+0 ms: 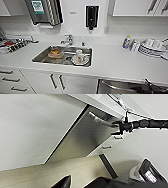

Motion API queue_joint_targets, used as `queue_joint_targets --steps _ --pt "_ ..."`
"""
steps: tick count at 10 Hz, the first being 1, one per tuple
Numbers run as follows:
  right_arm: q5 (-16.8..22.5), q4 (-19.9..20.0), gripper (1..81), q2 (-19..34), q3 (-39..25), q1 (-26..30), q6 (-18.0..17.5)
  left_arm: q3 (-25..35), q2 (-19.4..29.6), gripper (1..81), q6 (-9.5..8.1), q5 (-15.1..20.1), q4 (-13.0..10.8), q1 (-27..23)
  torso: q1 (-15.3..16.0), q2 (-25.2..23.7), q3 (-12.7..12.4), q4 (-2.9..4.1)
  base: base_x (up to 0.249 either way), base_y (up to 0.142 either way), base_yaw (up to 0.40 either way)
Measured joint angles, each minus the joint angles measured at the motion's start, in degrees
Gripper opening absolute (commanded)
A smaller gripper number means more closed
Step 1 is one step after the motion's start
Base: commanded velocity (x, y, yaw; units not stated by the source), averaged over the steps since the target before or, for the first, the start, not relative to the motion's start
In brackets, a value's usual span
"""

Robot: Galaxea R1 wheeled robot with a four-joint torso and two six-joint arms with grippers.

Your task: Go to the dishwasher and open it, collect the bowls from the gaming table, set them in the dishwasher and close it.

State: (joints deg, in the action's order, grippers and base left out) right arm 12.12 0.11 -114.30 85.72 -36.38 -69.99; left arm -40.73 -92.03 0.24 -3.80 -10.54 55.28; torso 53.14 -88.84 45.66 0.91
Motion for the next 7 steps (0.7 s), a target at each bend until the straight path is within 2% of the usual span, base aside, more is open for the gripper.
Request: queue_joint_targets --steps 3,7 --pt "-1.0 0.3 81.1 -0.2 0.9 -0.6 0.0 -0.3 -0.1 81.1 0.00 0.0 0.0 0.1 0.0 0.0 0.0 0.00 0.000 0.000 0.000" --pt "-6.3 1.0 81.1 -0.2 1.0 -3.1 2.9 -3.0 -1.2 81.1 -0.02 0.0 0.0 1.0 0.0 0.0 0.0 0.00 0.000 0.000 0.000"
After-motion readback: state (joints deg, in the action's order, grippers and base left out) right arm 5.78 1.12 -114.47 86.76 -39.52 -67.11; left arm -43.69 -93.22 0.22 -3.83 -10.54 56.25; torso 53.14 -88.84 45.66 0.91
